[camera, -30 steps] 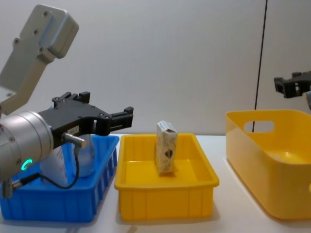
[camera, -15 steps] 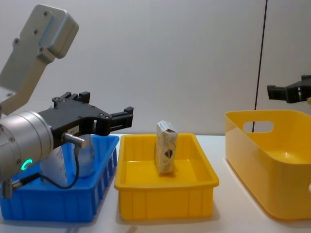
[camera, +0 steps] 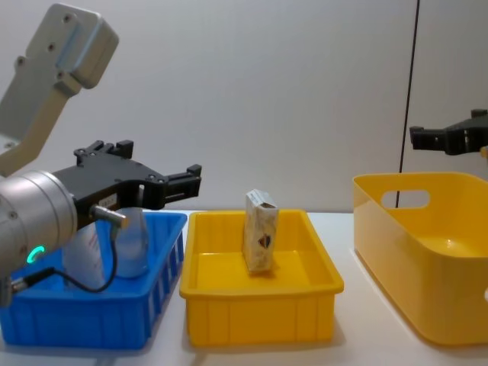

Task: Bimanual collaborative sorting of washing and personal care products

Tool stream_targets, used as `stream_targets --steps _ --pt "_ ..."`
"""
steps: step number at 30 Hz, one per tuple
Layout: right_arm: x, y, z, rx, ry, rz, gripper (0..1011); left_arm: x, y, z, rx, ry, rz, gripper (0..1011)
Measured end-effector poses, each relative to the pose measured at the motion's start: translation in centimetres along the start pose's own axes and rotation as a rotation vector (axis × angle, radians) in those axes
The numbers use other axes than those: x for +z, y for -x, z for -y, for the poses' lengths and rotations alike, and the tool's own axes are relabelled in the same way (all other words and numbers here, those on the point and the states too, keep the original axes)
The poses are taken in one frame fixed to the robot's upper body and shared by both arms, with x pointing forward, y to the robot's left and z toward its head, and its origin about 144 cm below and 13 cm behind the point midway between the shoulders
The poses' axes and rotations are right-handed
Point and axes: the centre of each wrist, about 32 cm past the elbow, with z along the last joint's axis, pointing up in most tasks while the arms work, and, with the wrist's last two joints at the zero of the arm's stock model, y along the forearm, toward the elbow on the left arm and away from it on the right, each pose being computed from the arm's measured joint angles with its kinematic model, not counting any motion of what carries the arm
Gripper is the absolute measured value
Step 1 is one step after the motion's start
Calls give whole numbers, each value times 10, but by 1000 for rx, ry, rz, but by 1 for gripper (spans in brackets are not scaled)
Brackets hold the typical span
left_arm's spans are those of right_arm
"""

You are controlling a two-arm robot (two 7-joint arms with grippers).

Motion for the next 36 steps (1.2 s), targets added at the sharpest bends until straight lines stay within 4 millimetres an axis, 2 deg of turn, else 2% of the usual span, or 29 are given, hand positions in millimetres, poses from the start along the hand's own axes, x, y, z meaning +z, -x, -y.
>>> stream_targets --steps 18,36 --pt "1 0 2 11 -14 -6 1004 -3 -21 -2 150 -57 -5 1001" --pt "1 0 2 14 -16 -8 1004 -26 -35 3 255 -145 -93 1001"
